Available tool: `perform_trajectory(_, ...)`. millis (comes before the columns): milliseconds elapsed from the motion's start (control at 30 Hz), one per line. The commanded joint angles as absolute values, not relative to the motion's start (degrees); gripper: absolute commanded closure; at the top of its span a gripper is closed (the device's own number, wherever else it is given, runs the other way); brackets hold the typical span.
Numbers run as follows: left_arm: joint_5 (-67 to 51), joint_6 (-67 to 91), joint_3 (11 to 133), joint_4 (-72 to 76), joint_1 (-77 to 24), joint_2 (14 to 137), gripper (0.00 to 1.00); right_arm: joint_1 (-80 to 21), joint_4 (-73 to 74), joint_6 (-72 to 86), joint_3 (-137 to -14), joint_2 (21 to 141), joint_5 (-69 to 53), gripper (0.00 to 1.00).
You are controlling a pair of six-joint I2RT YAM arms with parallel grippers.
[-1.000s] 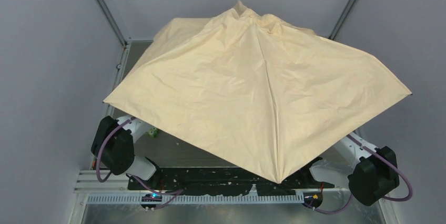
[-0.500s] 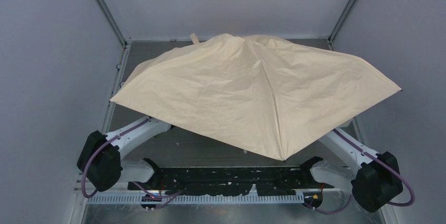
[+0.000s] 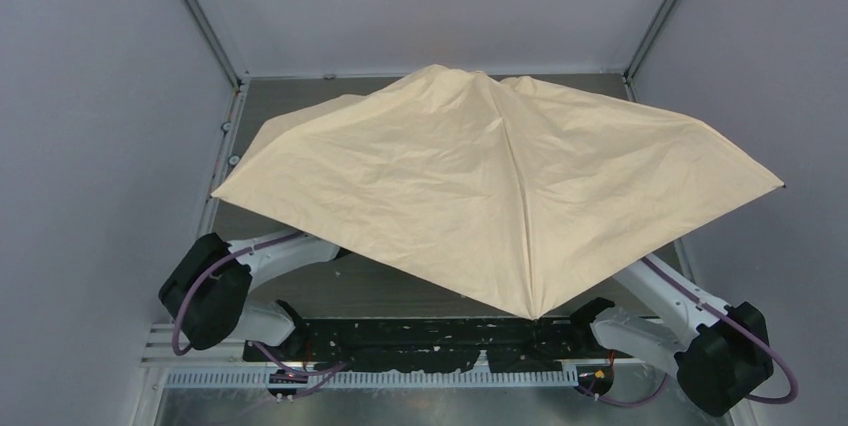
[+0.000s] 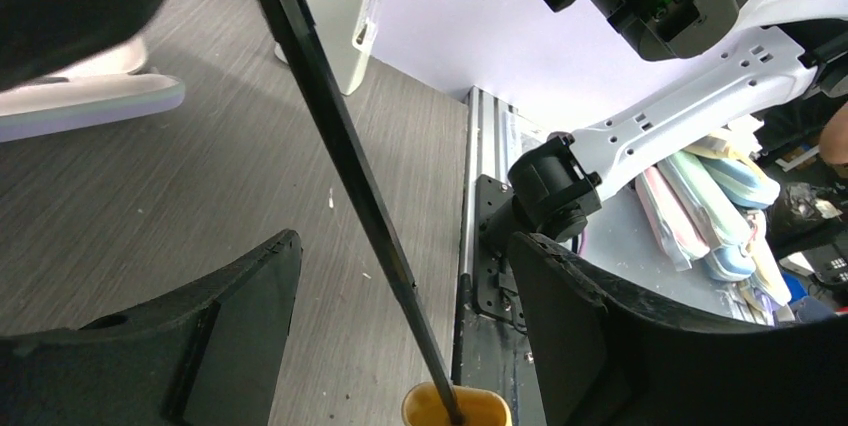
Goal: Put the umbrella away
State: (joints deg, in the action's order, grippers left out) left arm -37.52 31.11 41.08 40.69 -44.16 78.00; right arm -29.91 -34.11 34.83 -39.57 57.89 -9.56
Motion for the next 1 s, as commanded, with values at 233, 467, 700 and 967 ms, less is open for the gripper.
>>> perform_trajectory(233, -42.1, 34.7, 43.7, 48.6, -46.5, 83.2, 0.9, -30.2, -36.1, 31.6, -41.0, 53.5, -11.4, 0.94)
perform_trajectory(467, -37.9, 29.7, 44.7, 46.4, -46.5, 79.0, 1.0, -30.5, -31.0, 31.6, -35.9, 51.4, -17.2, 0.94)
perform_trajectory(700, -34.6, 24.2, 47.4, 41.8, -46.4, 75.5, 1.0, -33.0, -30.0, 34.5, -25.9, 47.3, -12.5, 0.94)
perform_trajectory(967, -32.8, 25.0, 47.7, 44.4, -46.4, 74.7, 1.0, -38.0, -31.9, 37.7, -20.8, 47.6, -7.0, 0.91)
